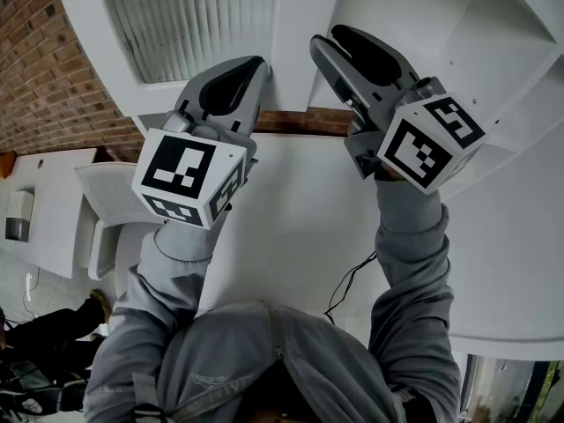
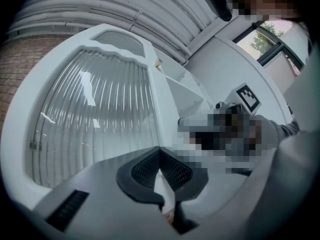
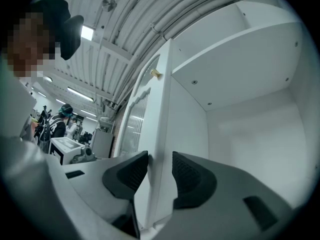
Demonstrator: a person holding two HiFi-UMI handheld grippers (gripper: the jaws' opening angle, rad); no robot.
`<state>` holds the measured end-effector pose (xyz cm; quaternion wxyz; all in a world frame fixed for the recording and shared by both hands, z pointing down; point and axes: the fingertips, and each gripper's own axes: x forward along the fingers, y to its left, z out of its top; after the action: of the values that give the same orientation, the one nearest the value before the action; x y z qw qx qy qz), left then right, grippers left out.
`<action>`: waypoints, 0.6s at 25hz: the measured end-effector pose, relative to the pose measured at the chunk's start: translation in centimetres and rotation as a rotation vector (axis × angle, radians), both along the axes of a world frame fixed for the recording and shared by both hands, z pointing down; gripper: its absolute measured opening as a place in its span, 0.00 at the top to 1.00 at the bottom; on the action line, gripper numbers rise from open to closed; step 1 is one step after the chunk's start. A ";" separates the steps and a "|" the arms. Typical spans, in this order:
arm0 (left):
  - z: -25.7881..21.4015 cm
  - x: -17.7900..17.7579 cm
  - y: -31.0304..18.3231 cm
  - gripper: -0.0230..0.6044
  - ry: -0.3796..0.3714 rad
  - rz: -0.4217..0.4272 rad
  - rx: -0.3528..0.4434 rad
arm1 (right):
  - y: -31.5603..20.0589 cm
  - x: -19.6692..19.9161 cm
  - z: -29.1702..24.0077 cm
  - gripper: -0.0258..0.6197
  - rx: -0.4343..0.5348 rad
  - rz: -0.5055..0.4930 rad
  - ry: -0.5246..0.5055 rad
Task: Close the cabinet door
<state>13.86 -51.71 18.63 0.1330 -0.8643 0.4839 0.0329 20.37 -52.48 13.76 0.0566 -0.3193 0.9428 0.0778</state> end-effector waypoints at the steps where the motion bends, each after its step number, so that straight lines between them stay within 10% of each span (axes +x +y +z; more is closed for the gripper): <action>1: 0.0 0.0 0.0 0.96 0.000 -0.001 0.001 | 0.0 0.0 0.0 0.72 -0.001 0.001 -0.002; 15: 0.7 -0.4 3.3 0.96 0.013 0.049 -0.035 | 1.0 0.8 -0.1 0.74 0.011 0.148 -0.029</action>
<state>13.49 -48.39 19.31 0.1138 -0.8778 0.4641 0.0332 21.18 -51.44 13.66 0.0662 -0.3889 0.9152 0.0821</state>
